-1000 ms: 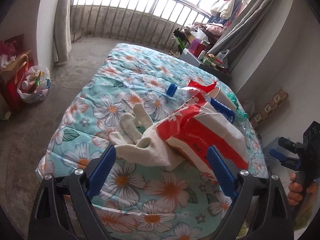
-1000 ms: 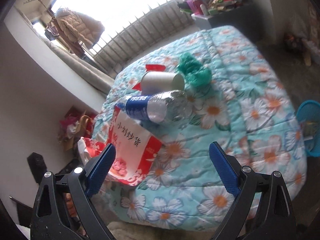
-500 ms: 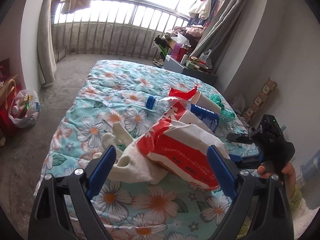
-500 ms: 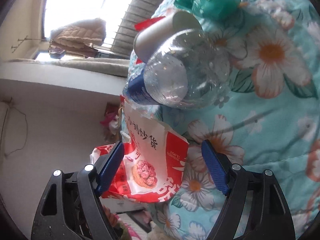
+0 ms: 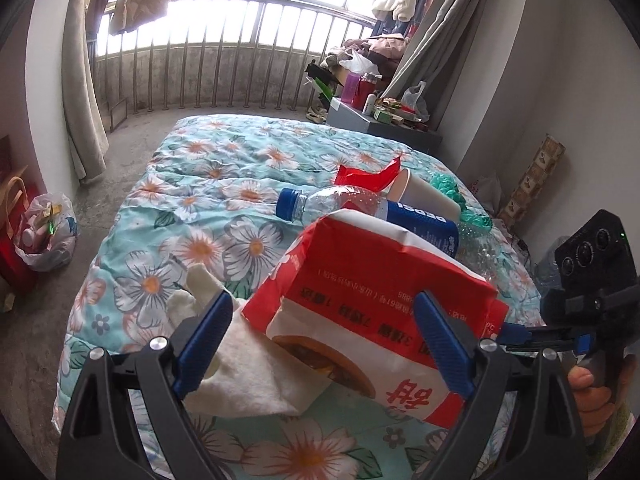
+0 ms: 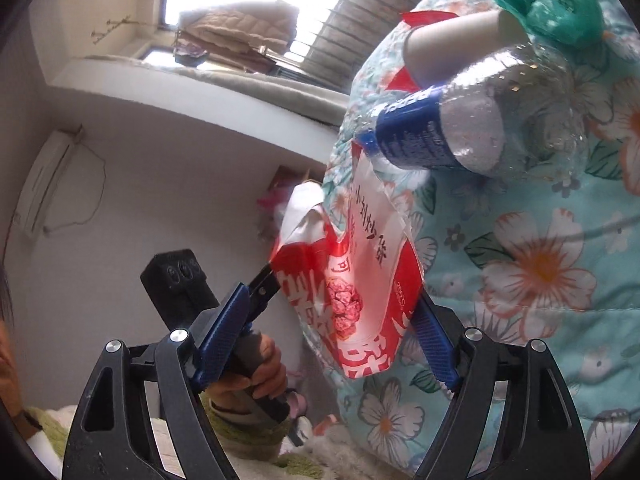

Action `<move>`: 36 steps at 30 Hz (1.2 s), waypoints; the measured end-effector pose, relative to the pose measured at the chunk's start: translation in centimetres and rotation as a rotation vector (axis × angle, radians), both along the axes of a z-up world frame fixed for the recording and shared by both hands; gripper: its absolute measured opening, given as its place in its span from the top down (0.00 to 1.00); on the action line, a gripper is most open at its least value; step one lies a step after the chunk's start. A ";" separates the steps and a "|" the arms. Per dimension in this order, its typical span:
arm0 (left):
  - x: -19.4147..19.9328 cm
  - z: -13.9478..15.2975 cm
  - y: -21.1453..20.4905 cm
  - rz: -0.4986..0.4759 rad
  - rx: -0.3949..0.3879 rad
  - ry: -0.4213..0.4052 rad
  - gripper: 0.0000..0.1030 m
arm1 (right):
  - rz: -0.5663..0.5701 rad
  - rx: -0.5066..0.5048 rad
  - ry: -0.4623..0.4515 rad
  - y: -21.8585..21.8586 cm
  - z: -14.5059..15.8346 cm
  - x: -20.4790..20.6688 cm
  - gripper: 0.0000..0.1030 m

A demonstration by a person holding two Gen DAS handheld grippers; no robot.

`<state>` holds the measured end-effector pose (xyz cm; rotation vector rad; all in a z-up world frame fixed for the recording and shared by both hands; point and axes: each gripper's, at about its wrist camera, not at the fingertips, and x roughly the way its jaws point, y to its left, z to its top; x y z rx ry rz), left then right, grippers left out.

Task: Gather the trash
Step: 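Grasp the red-and-white snack bag with the right tool and lift it, then grasp the white cloth with the left tool while the right holds the snack bag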

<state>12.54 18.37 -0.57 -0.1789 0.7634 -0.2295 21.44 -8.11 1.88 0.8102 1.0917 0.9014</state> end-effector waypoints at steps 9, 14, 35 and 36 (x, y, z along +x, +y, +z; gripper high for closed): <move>0.0 -2.1 -0.5 -0.014 0.022 0.035 0.17 | 0.015 -0.134 -0.051 2.7 1.1 0.8 0.34; 0.0 -2.8 -0.5 -0.014 0.010 0.035 0.17 | -0.019 -0.160 -0.009 1.8 0.2 1.3 0.45; -3.5 -0.9 -0.4 -0.058 0.035 -0.055 0.19 | -0.095 -0.193 0.081 -0.8 -0.7 0.6 0.75; -4.0 -0.5 0.1 -0.056 0.026 -0.064 0.19 | -0.098 -0.185 0.080 -1.2 -0.6 0.4 0.75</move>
